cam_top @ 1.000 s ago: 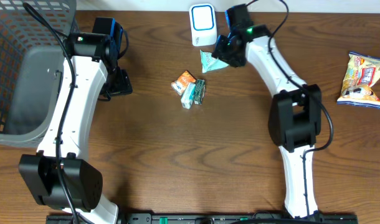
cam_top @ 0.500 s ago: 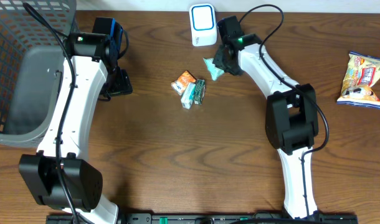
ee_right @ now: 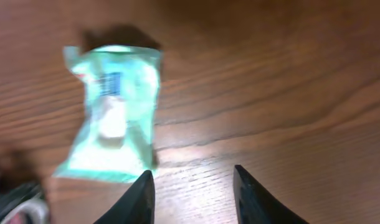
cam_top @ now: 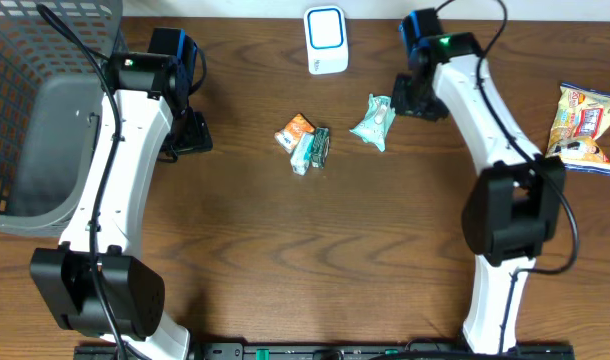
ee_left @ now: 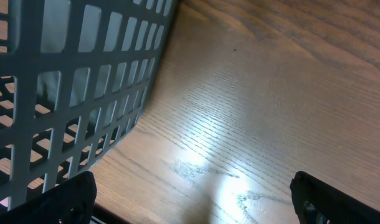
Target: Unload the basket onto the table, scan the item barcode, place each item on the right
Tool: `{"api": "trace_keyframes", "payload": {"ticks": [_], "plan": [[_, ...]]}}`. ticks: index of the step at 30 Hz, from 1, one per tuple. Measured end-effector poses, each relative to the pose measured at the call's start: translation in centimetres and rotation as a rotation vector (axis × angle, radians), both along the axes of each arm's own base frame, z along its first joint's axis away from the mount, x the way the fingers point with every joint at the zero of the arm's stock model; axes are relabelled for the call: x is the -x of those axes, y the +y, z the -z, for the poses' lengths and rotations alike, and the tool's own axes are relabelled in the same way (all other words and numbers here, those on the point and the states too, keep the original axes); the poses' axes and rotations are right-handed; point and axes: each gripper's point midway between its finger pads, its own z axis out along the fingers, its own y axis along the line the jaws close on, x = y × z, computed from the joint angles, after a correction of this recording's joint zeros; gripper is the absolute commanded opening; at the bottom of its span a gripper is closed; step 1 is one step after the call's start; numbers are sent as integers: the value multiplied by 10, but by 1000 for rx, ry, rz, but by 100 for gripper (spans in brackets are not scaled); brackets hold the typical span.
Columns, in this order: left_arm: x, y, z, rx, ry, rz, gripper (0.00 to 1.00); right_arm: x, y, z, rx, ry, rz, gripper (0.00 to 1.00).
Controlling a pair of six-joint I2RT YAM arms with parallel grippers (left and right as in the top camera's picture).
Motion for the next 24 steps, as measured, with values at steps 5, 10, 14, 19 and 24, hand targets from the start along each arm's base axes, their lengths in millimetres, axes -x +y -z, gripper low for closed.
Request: {"api": "trace_keyframes", "payload": {"ticks": [5,10,14,19,24], "plan": [[0,0,0,0,0,0,98,-4,38,-7,-108,-37,-150,49],[0,0,0,0,0,0,98,-4,71,2,-39,-65,-220,57],[0,0,0,0,0,0,98,-1,79,27,137,-62,-201,57],[0,0,0,0,0,0,98,5,82,64,336,-44,-198,58],[0,0,0,0,0,0,98,6,73,89,450,-25,-191,58]]}}
